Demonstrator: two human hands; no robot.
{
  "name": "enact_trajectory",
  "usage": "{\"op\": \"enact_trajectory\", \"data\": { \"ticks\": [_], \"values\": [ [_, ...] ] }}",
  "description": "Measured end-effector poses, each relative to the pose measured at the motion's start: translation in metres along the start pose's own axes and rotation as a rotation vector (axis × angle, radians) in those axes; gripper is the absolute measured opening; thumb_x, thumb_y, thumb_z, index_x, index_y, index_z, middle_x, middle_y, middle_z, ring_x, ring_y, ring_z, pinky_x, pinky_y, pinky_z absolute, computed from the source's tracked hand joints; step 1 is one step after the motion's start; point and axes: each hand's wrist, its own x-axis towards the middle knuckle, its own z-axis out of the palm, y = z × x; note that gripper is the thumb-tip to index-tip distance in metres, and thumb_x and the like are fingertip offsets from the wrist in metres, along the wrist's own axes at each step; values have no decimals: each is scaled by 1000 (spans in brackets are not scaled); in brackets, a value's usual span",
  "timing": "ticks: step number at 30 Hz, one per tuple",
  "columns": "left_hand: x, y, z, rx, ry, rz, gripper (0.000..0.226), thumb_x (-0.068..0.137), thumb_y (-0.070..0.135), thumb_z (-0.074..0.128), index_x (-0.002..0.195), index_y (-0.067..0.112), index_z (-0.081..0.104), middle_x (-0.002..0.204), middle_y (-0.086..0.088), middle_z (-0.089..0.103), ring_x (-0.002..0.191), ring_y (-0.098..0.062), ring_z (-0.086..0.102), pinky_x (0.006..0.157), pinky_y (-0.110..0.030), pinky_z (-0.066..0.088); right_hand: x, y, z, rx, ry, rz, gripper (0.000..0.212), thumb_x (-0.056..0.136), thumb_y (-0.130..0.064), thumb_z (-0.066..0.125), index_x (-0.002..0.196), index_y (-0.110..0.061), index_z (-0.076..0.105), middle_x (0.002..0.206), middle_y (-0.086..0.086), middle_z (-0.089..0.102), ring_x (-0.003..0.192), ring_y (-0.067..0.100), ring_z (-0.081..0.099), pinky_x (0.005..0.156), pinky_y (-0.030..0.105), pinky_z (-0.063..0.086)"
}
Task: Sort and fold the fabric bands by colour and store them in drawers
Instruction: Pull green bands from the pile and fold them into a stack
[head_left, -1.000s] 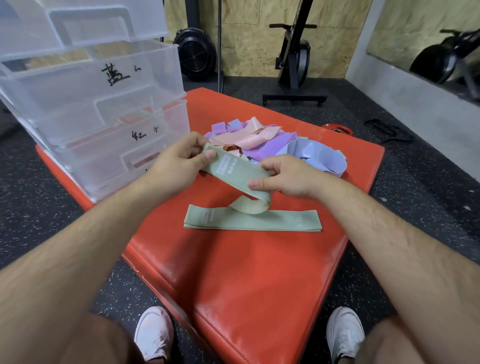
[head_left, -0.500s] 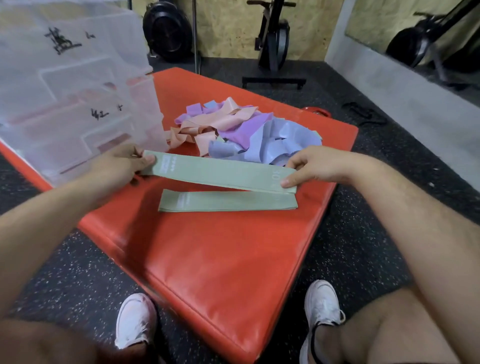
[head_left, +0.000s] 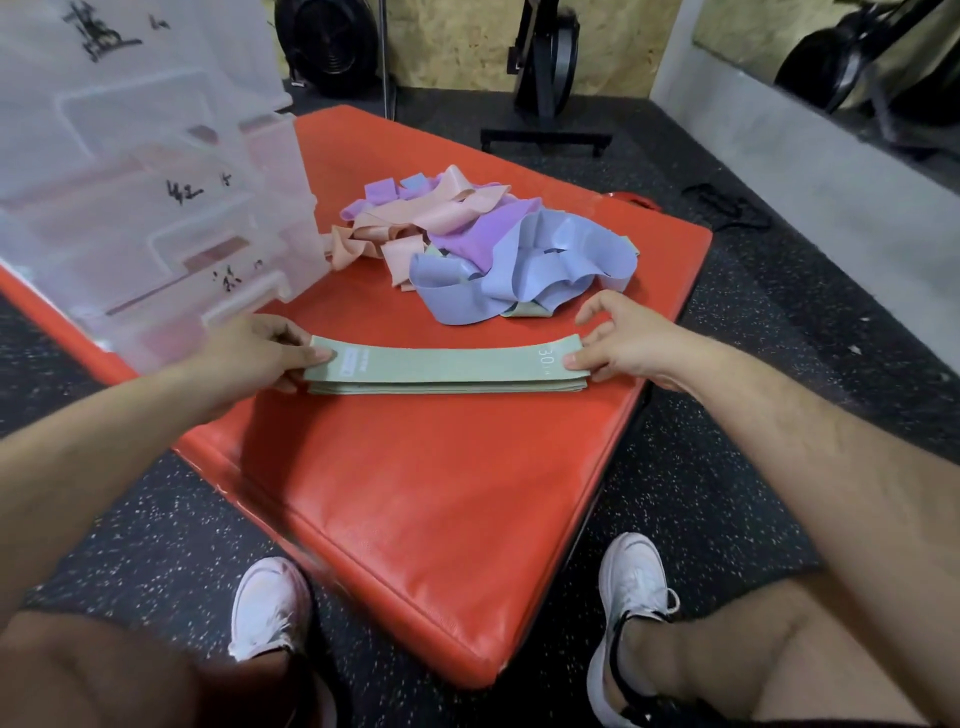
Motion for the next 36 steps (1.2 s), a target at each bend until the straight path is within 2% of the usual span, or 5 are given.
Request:
{"op": "enact_trajectory", "data": {
  "ticks": [6,14,18,24,36],
  "values": [
    [-3,-3,9,51,70,-3,28,80,16,81,94,-1,64,76,-9,63,62,-19,61,50,-19,56,-1,8,7,-115,30,-42,23,82,-4,79,93,-13,61,74,5,64,63,12,60,61,27,53],
    [-4,-6,13,108,130,27,30,79,22,82,94,4,63,77,-11,67,63,-22,65,68,-39,60,1,11,12,-162,79,-72,15,84,-10,79,97,-11,72,78,4,66,73,19,64,73,39,59],
    [-6,-7,14,149,164,86,32,79,23,83,93,9,58,78,-10,63,60,-21,63,55,-34,58,4,15,14,-234,110,-103,12,81,-14,81,91,-18,74,74,1,62,67,18,60,76,46,58],
    [-8,-6,19,430,149,196,21,83,29,77,81,17,61,71,-3,62,57,-18,56,53,-32,45,-2,15,14,-534,154,-231,8,84,-28,79,90,-29,73,71,-10,53,62,4,48,55,21,32],
    [17,54,47,602,95,487,16,85,36,72,87,23,62,84,8,60,80,-15,56,68,-29,42,24,-32,39,-621,235,-357,12,89,-32,61,92,-31,72,86,-13,63,81,12,60,73,34,52]
  ]
}}
